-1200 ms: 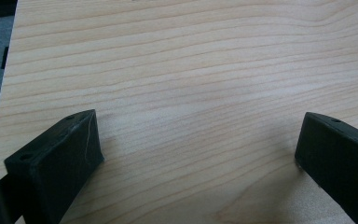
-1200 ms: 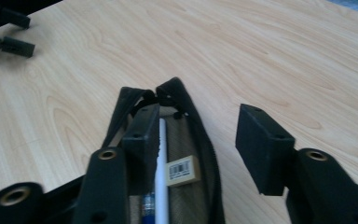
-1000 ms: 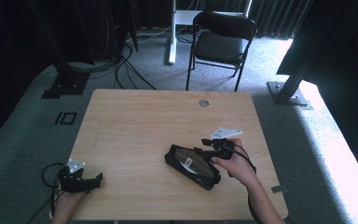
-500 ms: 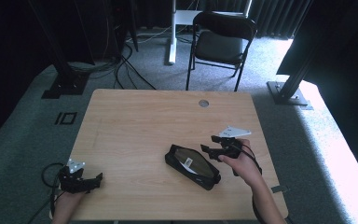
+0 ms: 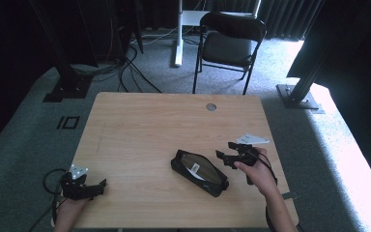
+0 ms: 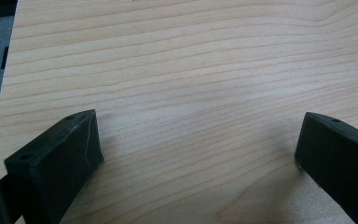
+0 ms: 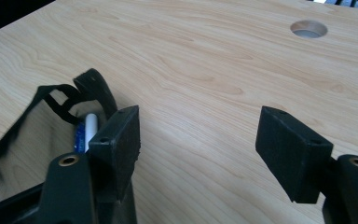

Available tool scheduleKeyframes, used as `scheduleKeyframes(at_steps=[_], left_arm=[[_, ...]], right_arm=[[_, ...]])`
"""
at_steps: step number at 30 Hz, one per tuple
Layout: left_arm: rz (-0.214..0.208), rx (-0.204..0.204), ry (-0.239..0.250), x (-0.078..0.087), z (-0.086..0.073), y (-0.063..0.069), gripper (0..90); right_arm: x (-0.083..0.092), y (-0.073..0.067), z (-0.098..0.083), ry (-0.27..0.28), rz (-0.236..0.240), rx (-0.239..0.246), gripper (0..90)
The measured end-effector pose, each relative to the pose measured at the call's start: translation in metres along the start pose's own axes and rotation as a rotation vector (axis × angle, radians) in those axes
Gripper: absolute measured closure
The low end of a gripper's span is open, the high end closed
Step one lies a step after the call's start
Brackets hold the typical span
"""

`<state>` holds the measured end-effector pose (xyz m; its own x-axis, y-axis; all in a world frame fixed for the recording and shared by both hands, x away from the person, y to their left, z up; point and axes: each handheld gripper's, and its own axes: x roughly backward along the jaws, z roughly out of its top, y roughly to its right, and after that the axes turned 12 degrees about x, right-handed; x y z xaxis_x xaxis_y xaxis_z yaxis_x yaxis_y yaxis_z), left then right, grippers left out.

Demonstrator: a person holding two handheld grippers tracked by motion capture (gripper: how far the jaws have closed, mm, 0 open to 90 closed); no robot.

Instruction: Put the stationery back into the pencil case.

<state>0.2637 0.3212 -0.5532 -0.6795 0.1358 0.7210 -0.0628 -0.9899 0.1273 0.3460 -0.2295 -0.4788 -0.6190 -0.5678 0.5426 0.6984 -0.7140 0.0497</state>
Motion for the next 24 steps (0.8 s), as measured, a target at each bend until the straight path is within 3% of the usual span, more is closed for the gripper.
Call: scheduleKeyframes(at_steps=[24], left_arm=[[0.000,0.000,0.000,0.000,0.000,0.000,0.6]], right_arm=[[0.013,0.021,-0.053,-0.057,-0.146,-0.074,22.3]])
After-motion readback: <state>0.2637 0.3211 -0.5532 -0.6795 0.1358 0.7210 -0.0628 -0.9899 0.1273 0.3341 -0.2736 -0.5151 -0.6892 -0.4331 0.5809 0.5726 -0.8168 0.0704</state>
